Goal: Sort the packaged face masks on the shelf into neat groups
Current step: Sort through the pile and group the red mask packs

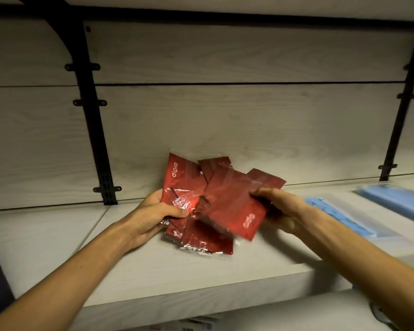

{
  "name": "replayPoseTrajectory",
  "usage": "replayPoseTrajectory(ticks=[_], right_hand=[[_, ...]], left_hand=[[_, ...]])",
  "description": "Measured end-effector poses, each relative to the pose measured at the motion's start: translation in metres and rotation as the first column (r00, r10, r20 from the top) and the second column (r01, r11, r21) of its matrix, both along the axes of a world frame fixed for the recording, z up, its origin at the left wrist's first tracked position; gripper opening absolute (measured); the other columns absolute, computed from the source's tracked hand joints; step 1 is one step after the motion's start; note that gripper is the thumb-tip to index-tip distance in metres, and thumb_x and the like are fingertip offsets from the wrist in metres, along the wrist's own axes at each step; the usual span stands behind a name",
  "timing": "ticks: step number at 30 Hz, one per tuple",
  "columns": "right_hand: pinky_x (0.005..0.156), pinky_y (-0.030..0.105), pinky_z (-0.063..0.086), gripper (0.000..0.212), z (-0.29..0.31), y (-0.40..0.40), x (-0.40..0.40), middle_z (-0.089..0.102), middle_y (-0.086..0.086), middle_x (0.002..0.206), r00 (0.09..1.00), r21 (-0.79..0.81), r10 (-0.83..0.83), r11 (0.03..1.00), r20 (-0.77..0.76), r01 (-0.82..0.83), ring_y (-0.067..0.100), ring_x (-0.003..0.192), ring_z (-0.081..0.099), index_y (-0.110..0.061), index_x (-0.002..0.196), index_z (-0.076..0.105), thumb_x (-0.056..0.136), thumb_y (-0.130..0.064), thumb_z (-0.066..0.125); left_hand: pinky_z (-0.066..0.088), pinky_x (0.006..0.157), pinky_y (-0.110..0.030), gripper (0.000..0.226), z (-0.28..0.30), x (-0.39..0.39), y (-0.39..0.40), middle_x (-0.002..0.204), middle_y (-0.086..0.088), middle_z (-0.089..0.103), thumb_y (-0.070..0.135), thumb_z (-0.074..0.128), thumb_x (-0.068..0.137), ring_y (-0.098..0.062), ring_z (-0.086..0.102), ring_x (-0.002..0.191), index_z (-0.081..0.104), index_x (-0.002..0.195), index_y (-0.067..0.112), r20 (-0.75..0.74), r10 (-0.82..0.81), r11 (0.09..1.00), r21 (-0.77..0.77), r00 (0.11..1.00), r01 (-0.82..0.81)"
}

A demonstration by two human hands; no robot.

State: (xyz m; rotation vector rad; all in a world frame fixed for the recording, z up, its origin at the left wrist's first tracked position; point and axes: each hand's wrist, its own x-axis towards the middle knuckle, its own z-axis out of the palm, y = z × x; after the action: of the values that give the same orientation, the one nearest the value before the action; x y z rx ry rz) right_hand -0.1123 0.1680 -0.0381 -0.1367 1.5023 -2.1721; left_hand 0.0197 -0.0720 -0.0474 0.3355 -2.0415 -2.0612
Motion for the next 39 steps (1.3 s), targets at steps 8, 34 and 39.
replayPoseTrajectory(ticks=[8, 34, 39], right_hand=[[0.081, 0.047, 0.058, 0.032, 0.001, -0.018, 0.007, 0.071, 0.021, 0.11, 0.987, 0.261, 0.158, 0.953, 0.003, -0.153, 0.033, 0.082, 0.069, -0.002, 0.12, 0.065, 0.091, -0.015, 0.067], [0.064, 0.03, 0.056, 0.018, -0.005, -0.014, -0.029, 0.071, 0.01, 0.079, 0.924, 0.249, -0.067, 0.953, -0.378, 0.171, 0.022, 0.067, 0.067, -0.004, 0.104, 0.066, 0.09, -0.014, 0.067], [0.062, 0.034, 0.06, 0.012, 0.005, 0.014, -0.041, 0.07, 0.011, 0.078, 0.979, 0.062, -0.025, 0.997, -0.203, 0.038, 0.025, 0.064, 0.068, -0.008, 0.095, 0.066, 0.093, -0.019, 0.06]], left_hand=[[0.057, 0.093, -0.044, 0.056, 0.001, 0.005, 0.002, 0.119, -0.015, 0.073, -0.004, 0.078, 0.075, -0.032, 0.071, 0.109, 0.062, 0.127, 0.009, -0.018, -0.205, 0.978, 0.044, 0.979, 0.205], [0.061, 0.086, -0.039, 0.046, -0.004, -0.006, 0.001, 0.113, -0.013, 0.076, -0.008, 0.078, 0.076, -0.029, 0.074, 0.105, 0.069, 0.117, 0.011, 0.032, -0.142, 0.99, -0.013, 0.989, 0.142], [0.061, 0.088, -0.041, 0.038, -0.004, -0.009, 0.0, 0.106, -0.015, 0.077, -0.009, 0.071, 0.079, -0.029, 0.076, 0.095, 0.069, 0.112, 0.01, 0.033, -0.014, 1.0, 0.01, 0.999, 0.013]])
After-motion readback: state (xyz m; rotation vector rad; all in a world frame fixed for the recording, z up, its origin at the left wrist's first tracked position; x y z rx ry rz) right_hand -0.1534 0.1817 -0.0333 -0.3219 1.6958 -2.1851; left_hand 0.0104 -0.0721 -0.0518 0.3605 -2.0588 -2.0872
